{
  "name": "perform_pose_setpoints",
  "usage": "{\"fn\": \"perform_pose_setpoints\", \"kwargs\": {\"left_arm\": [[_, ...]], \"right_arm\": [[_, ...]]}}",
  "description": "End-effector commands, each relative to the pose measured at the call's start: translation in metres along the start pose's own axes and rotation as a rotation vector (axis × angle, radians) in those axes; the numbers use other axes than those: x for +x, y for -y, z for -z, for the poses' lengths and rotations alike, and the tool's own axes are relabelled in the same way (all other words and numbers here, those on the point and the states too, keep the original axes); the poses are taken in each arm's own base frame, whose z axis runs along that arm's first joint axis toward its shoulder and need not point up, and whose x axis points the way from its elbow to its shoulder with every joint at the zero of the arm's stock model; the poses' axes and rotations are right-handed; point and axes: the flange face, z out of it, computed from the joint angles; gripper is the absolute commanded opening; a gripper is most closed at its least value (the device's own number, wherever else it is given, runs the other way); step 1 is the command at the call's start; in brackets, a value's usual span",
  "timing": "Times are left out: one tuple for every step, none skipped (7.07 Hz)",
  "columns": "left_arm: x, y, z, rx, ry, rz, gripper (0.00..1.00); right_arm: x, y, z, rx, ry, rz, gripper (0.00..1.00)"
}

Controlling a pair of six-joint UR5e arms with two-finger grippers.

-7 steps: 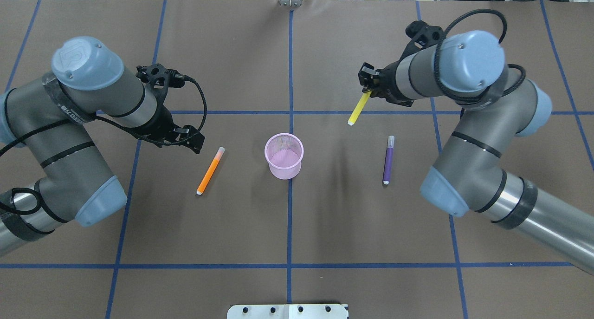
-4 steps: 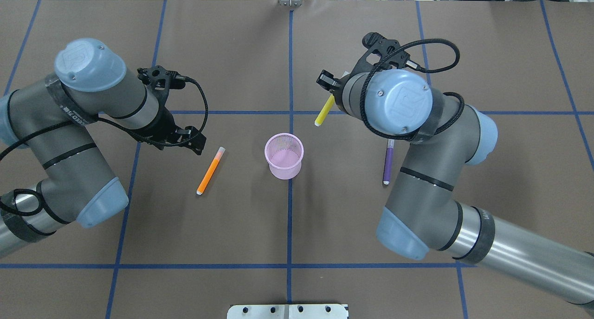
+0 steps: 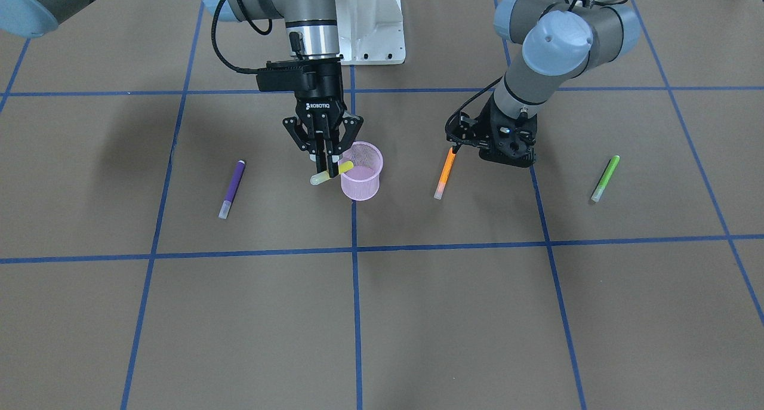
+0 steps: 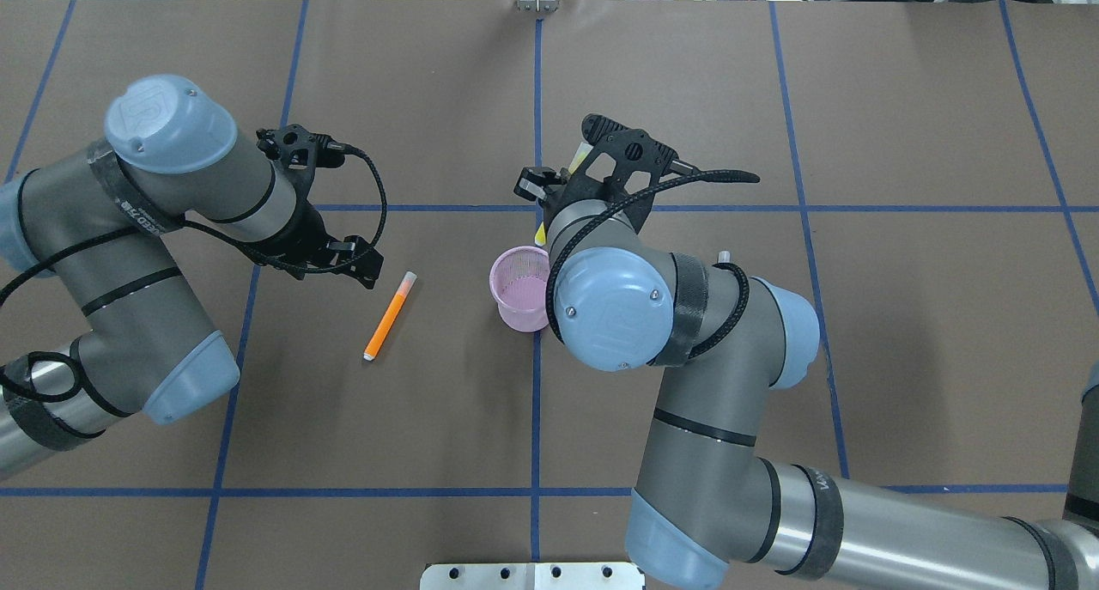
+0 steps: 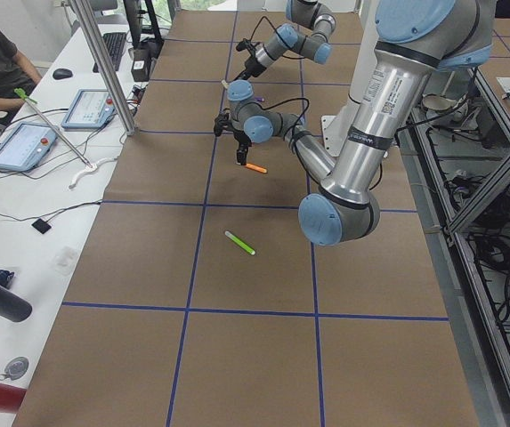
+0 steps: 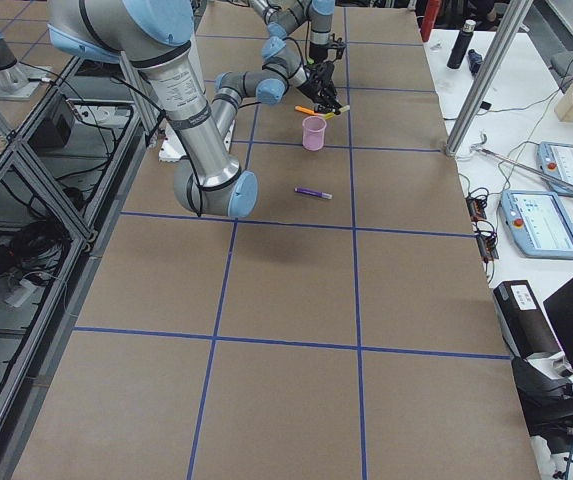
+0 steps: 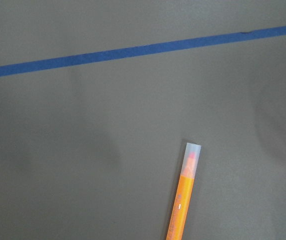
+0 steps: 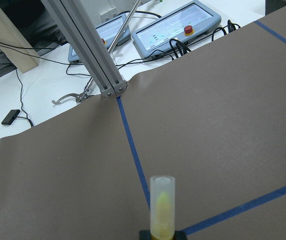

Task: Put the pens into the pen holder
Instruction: 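Drop the yellow pen into the cup while the left gripper descends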

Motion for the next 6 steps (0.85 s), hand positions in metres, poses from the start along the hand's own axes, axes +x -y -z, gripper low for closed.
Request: {"fn": "perform_pose_setpoints", "kwargs": {"left_arm": [[0.001,0.000,0.001,0.001,-0.001,-0.002,0.99],[0.001,0.000,0.001,0.001,-0.001,-0.002,0.99],[0.001,0.000,0.001,0.001,-0.001,-0.002,0.99],[0.000,0.000,0.000,0.000,0.000,-0.001,0.99],[0.000,0.000,0.000,0.000,0.000,-0.001,0.99],[0.000,0.000,0.000,0.000,0.001,0.001,0.99]], "right_arm": [[-0.002,-0.012,0.004,0.002,0.011,0.089,0.00],[-0.003,-0.020,0.007,-0.011,0.014,0.118,0.00],[-0.001,-0.032,0.009,-0.025,0.016,0.170,0.00],[-0.002,-0.035,0.011,-0.029,0.023,0.175,0.00],[-0.002,-0.041,0.012,-0.027,0.042,0.170,0.00],[-0.002,-0.041,0.011,-0.025,0.043,0.171,0.00]]}}
